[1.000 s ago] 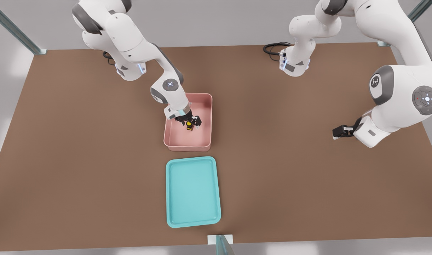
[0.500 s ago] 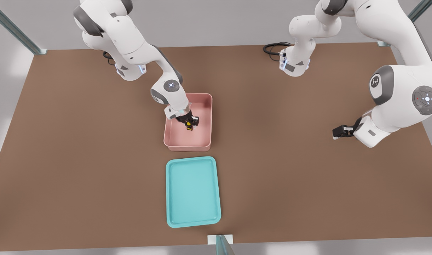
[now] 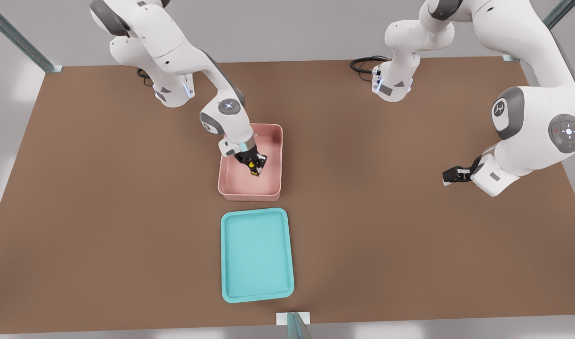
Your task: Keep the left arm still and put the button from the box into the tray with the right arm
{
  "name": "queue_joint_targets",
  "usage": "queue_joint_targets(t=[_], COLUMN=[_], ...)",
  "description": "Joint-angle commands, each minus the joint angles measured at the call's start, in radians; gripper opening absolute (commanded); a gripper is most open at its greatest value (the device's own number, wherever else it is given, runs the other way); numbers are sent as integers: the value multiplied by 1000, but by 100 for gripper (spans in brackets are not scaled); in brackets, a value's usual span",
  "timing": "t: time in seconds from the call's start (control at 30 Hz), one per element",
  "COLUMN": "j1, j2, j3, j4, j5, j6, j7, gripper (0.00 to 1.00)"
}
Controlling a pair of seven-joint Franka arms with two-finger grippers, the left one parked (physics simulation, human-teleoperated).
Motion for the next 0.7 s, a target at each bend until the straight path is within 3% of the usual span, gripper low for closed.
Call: queue_joint_targets(t=[0.0, 0.07, 0.1, 0.13, 0.2, 0.37, 0.53, 0.67], j1=[0, -3, -6, -15, -47, -108, -136, -136], j2=[-26, -61, -93, -92, -54, 130, 365, 439], j3=[11, 8, -9, -32, -42, -107, -104, -48], j4=[43, 80, 124, 199, 341, 558, 864, 945], j5=[147, 184, 299, 324, 396, 394, 391, 391], j6=[-209, -302, -385, -471, -560, -572, -568, -555], j7=[-159, -227, -380, -469, -627, -870, -903, -824], gripper=[47, 47, 47, 46, 46, 45, 45, 45])
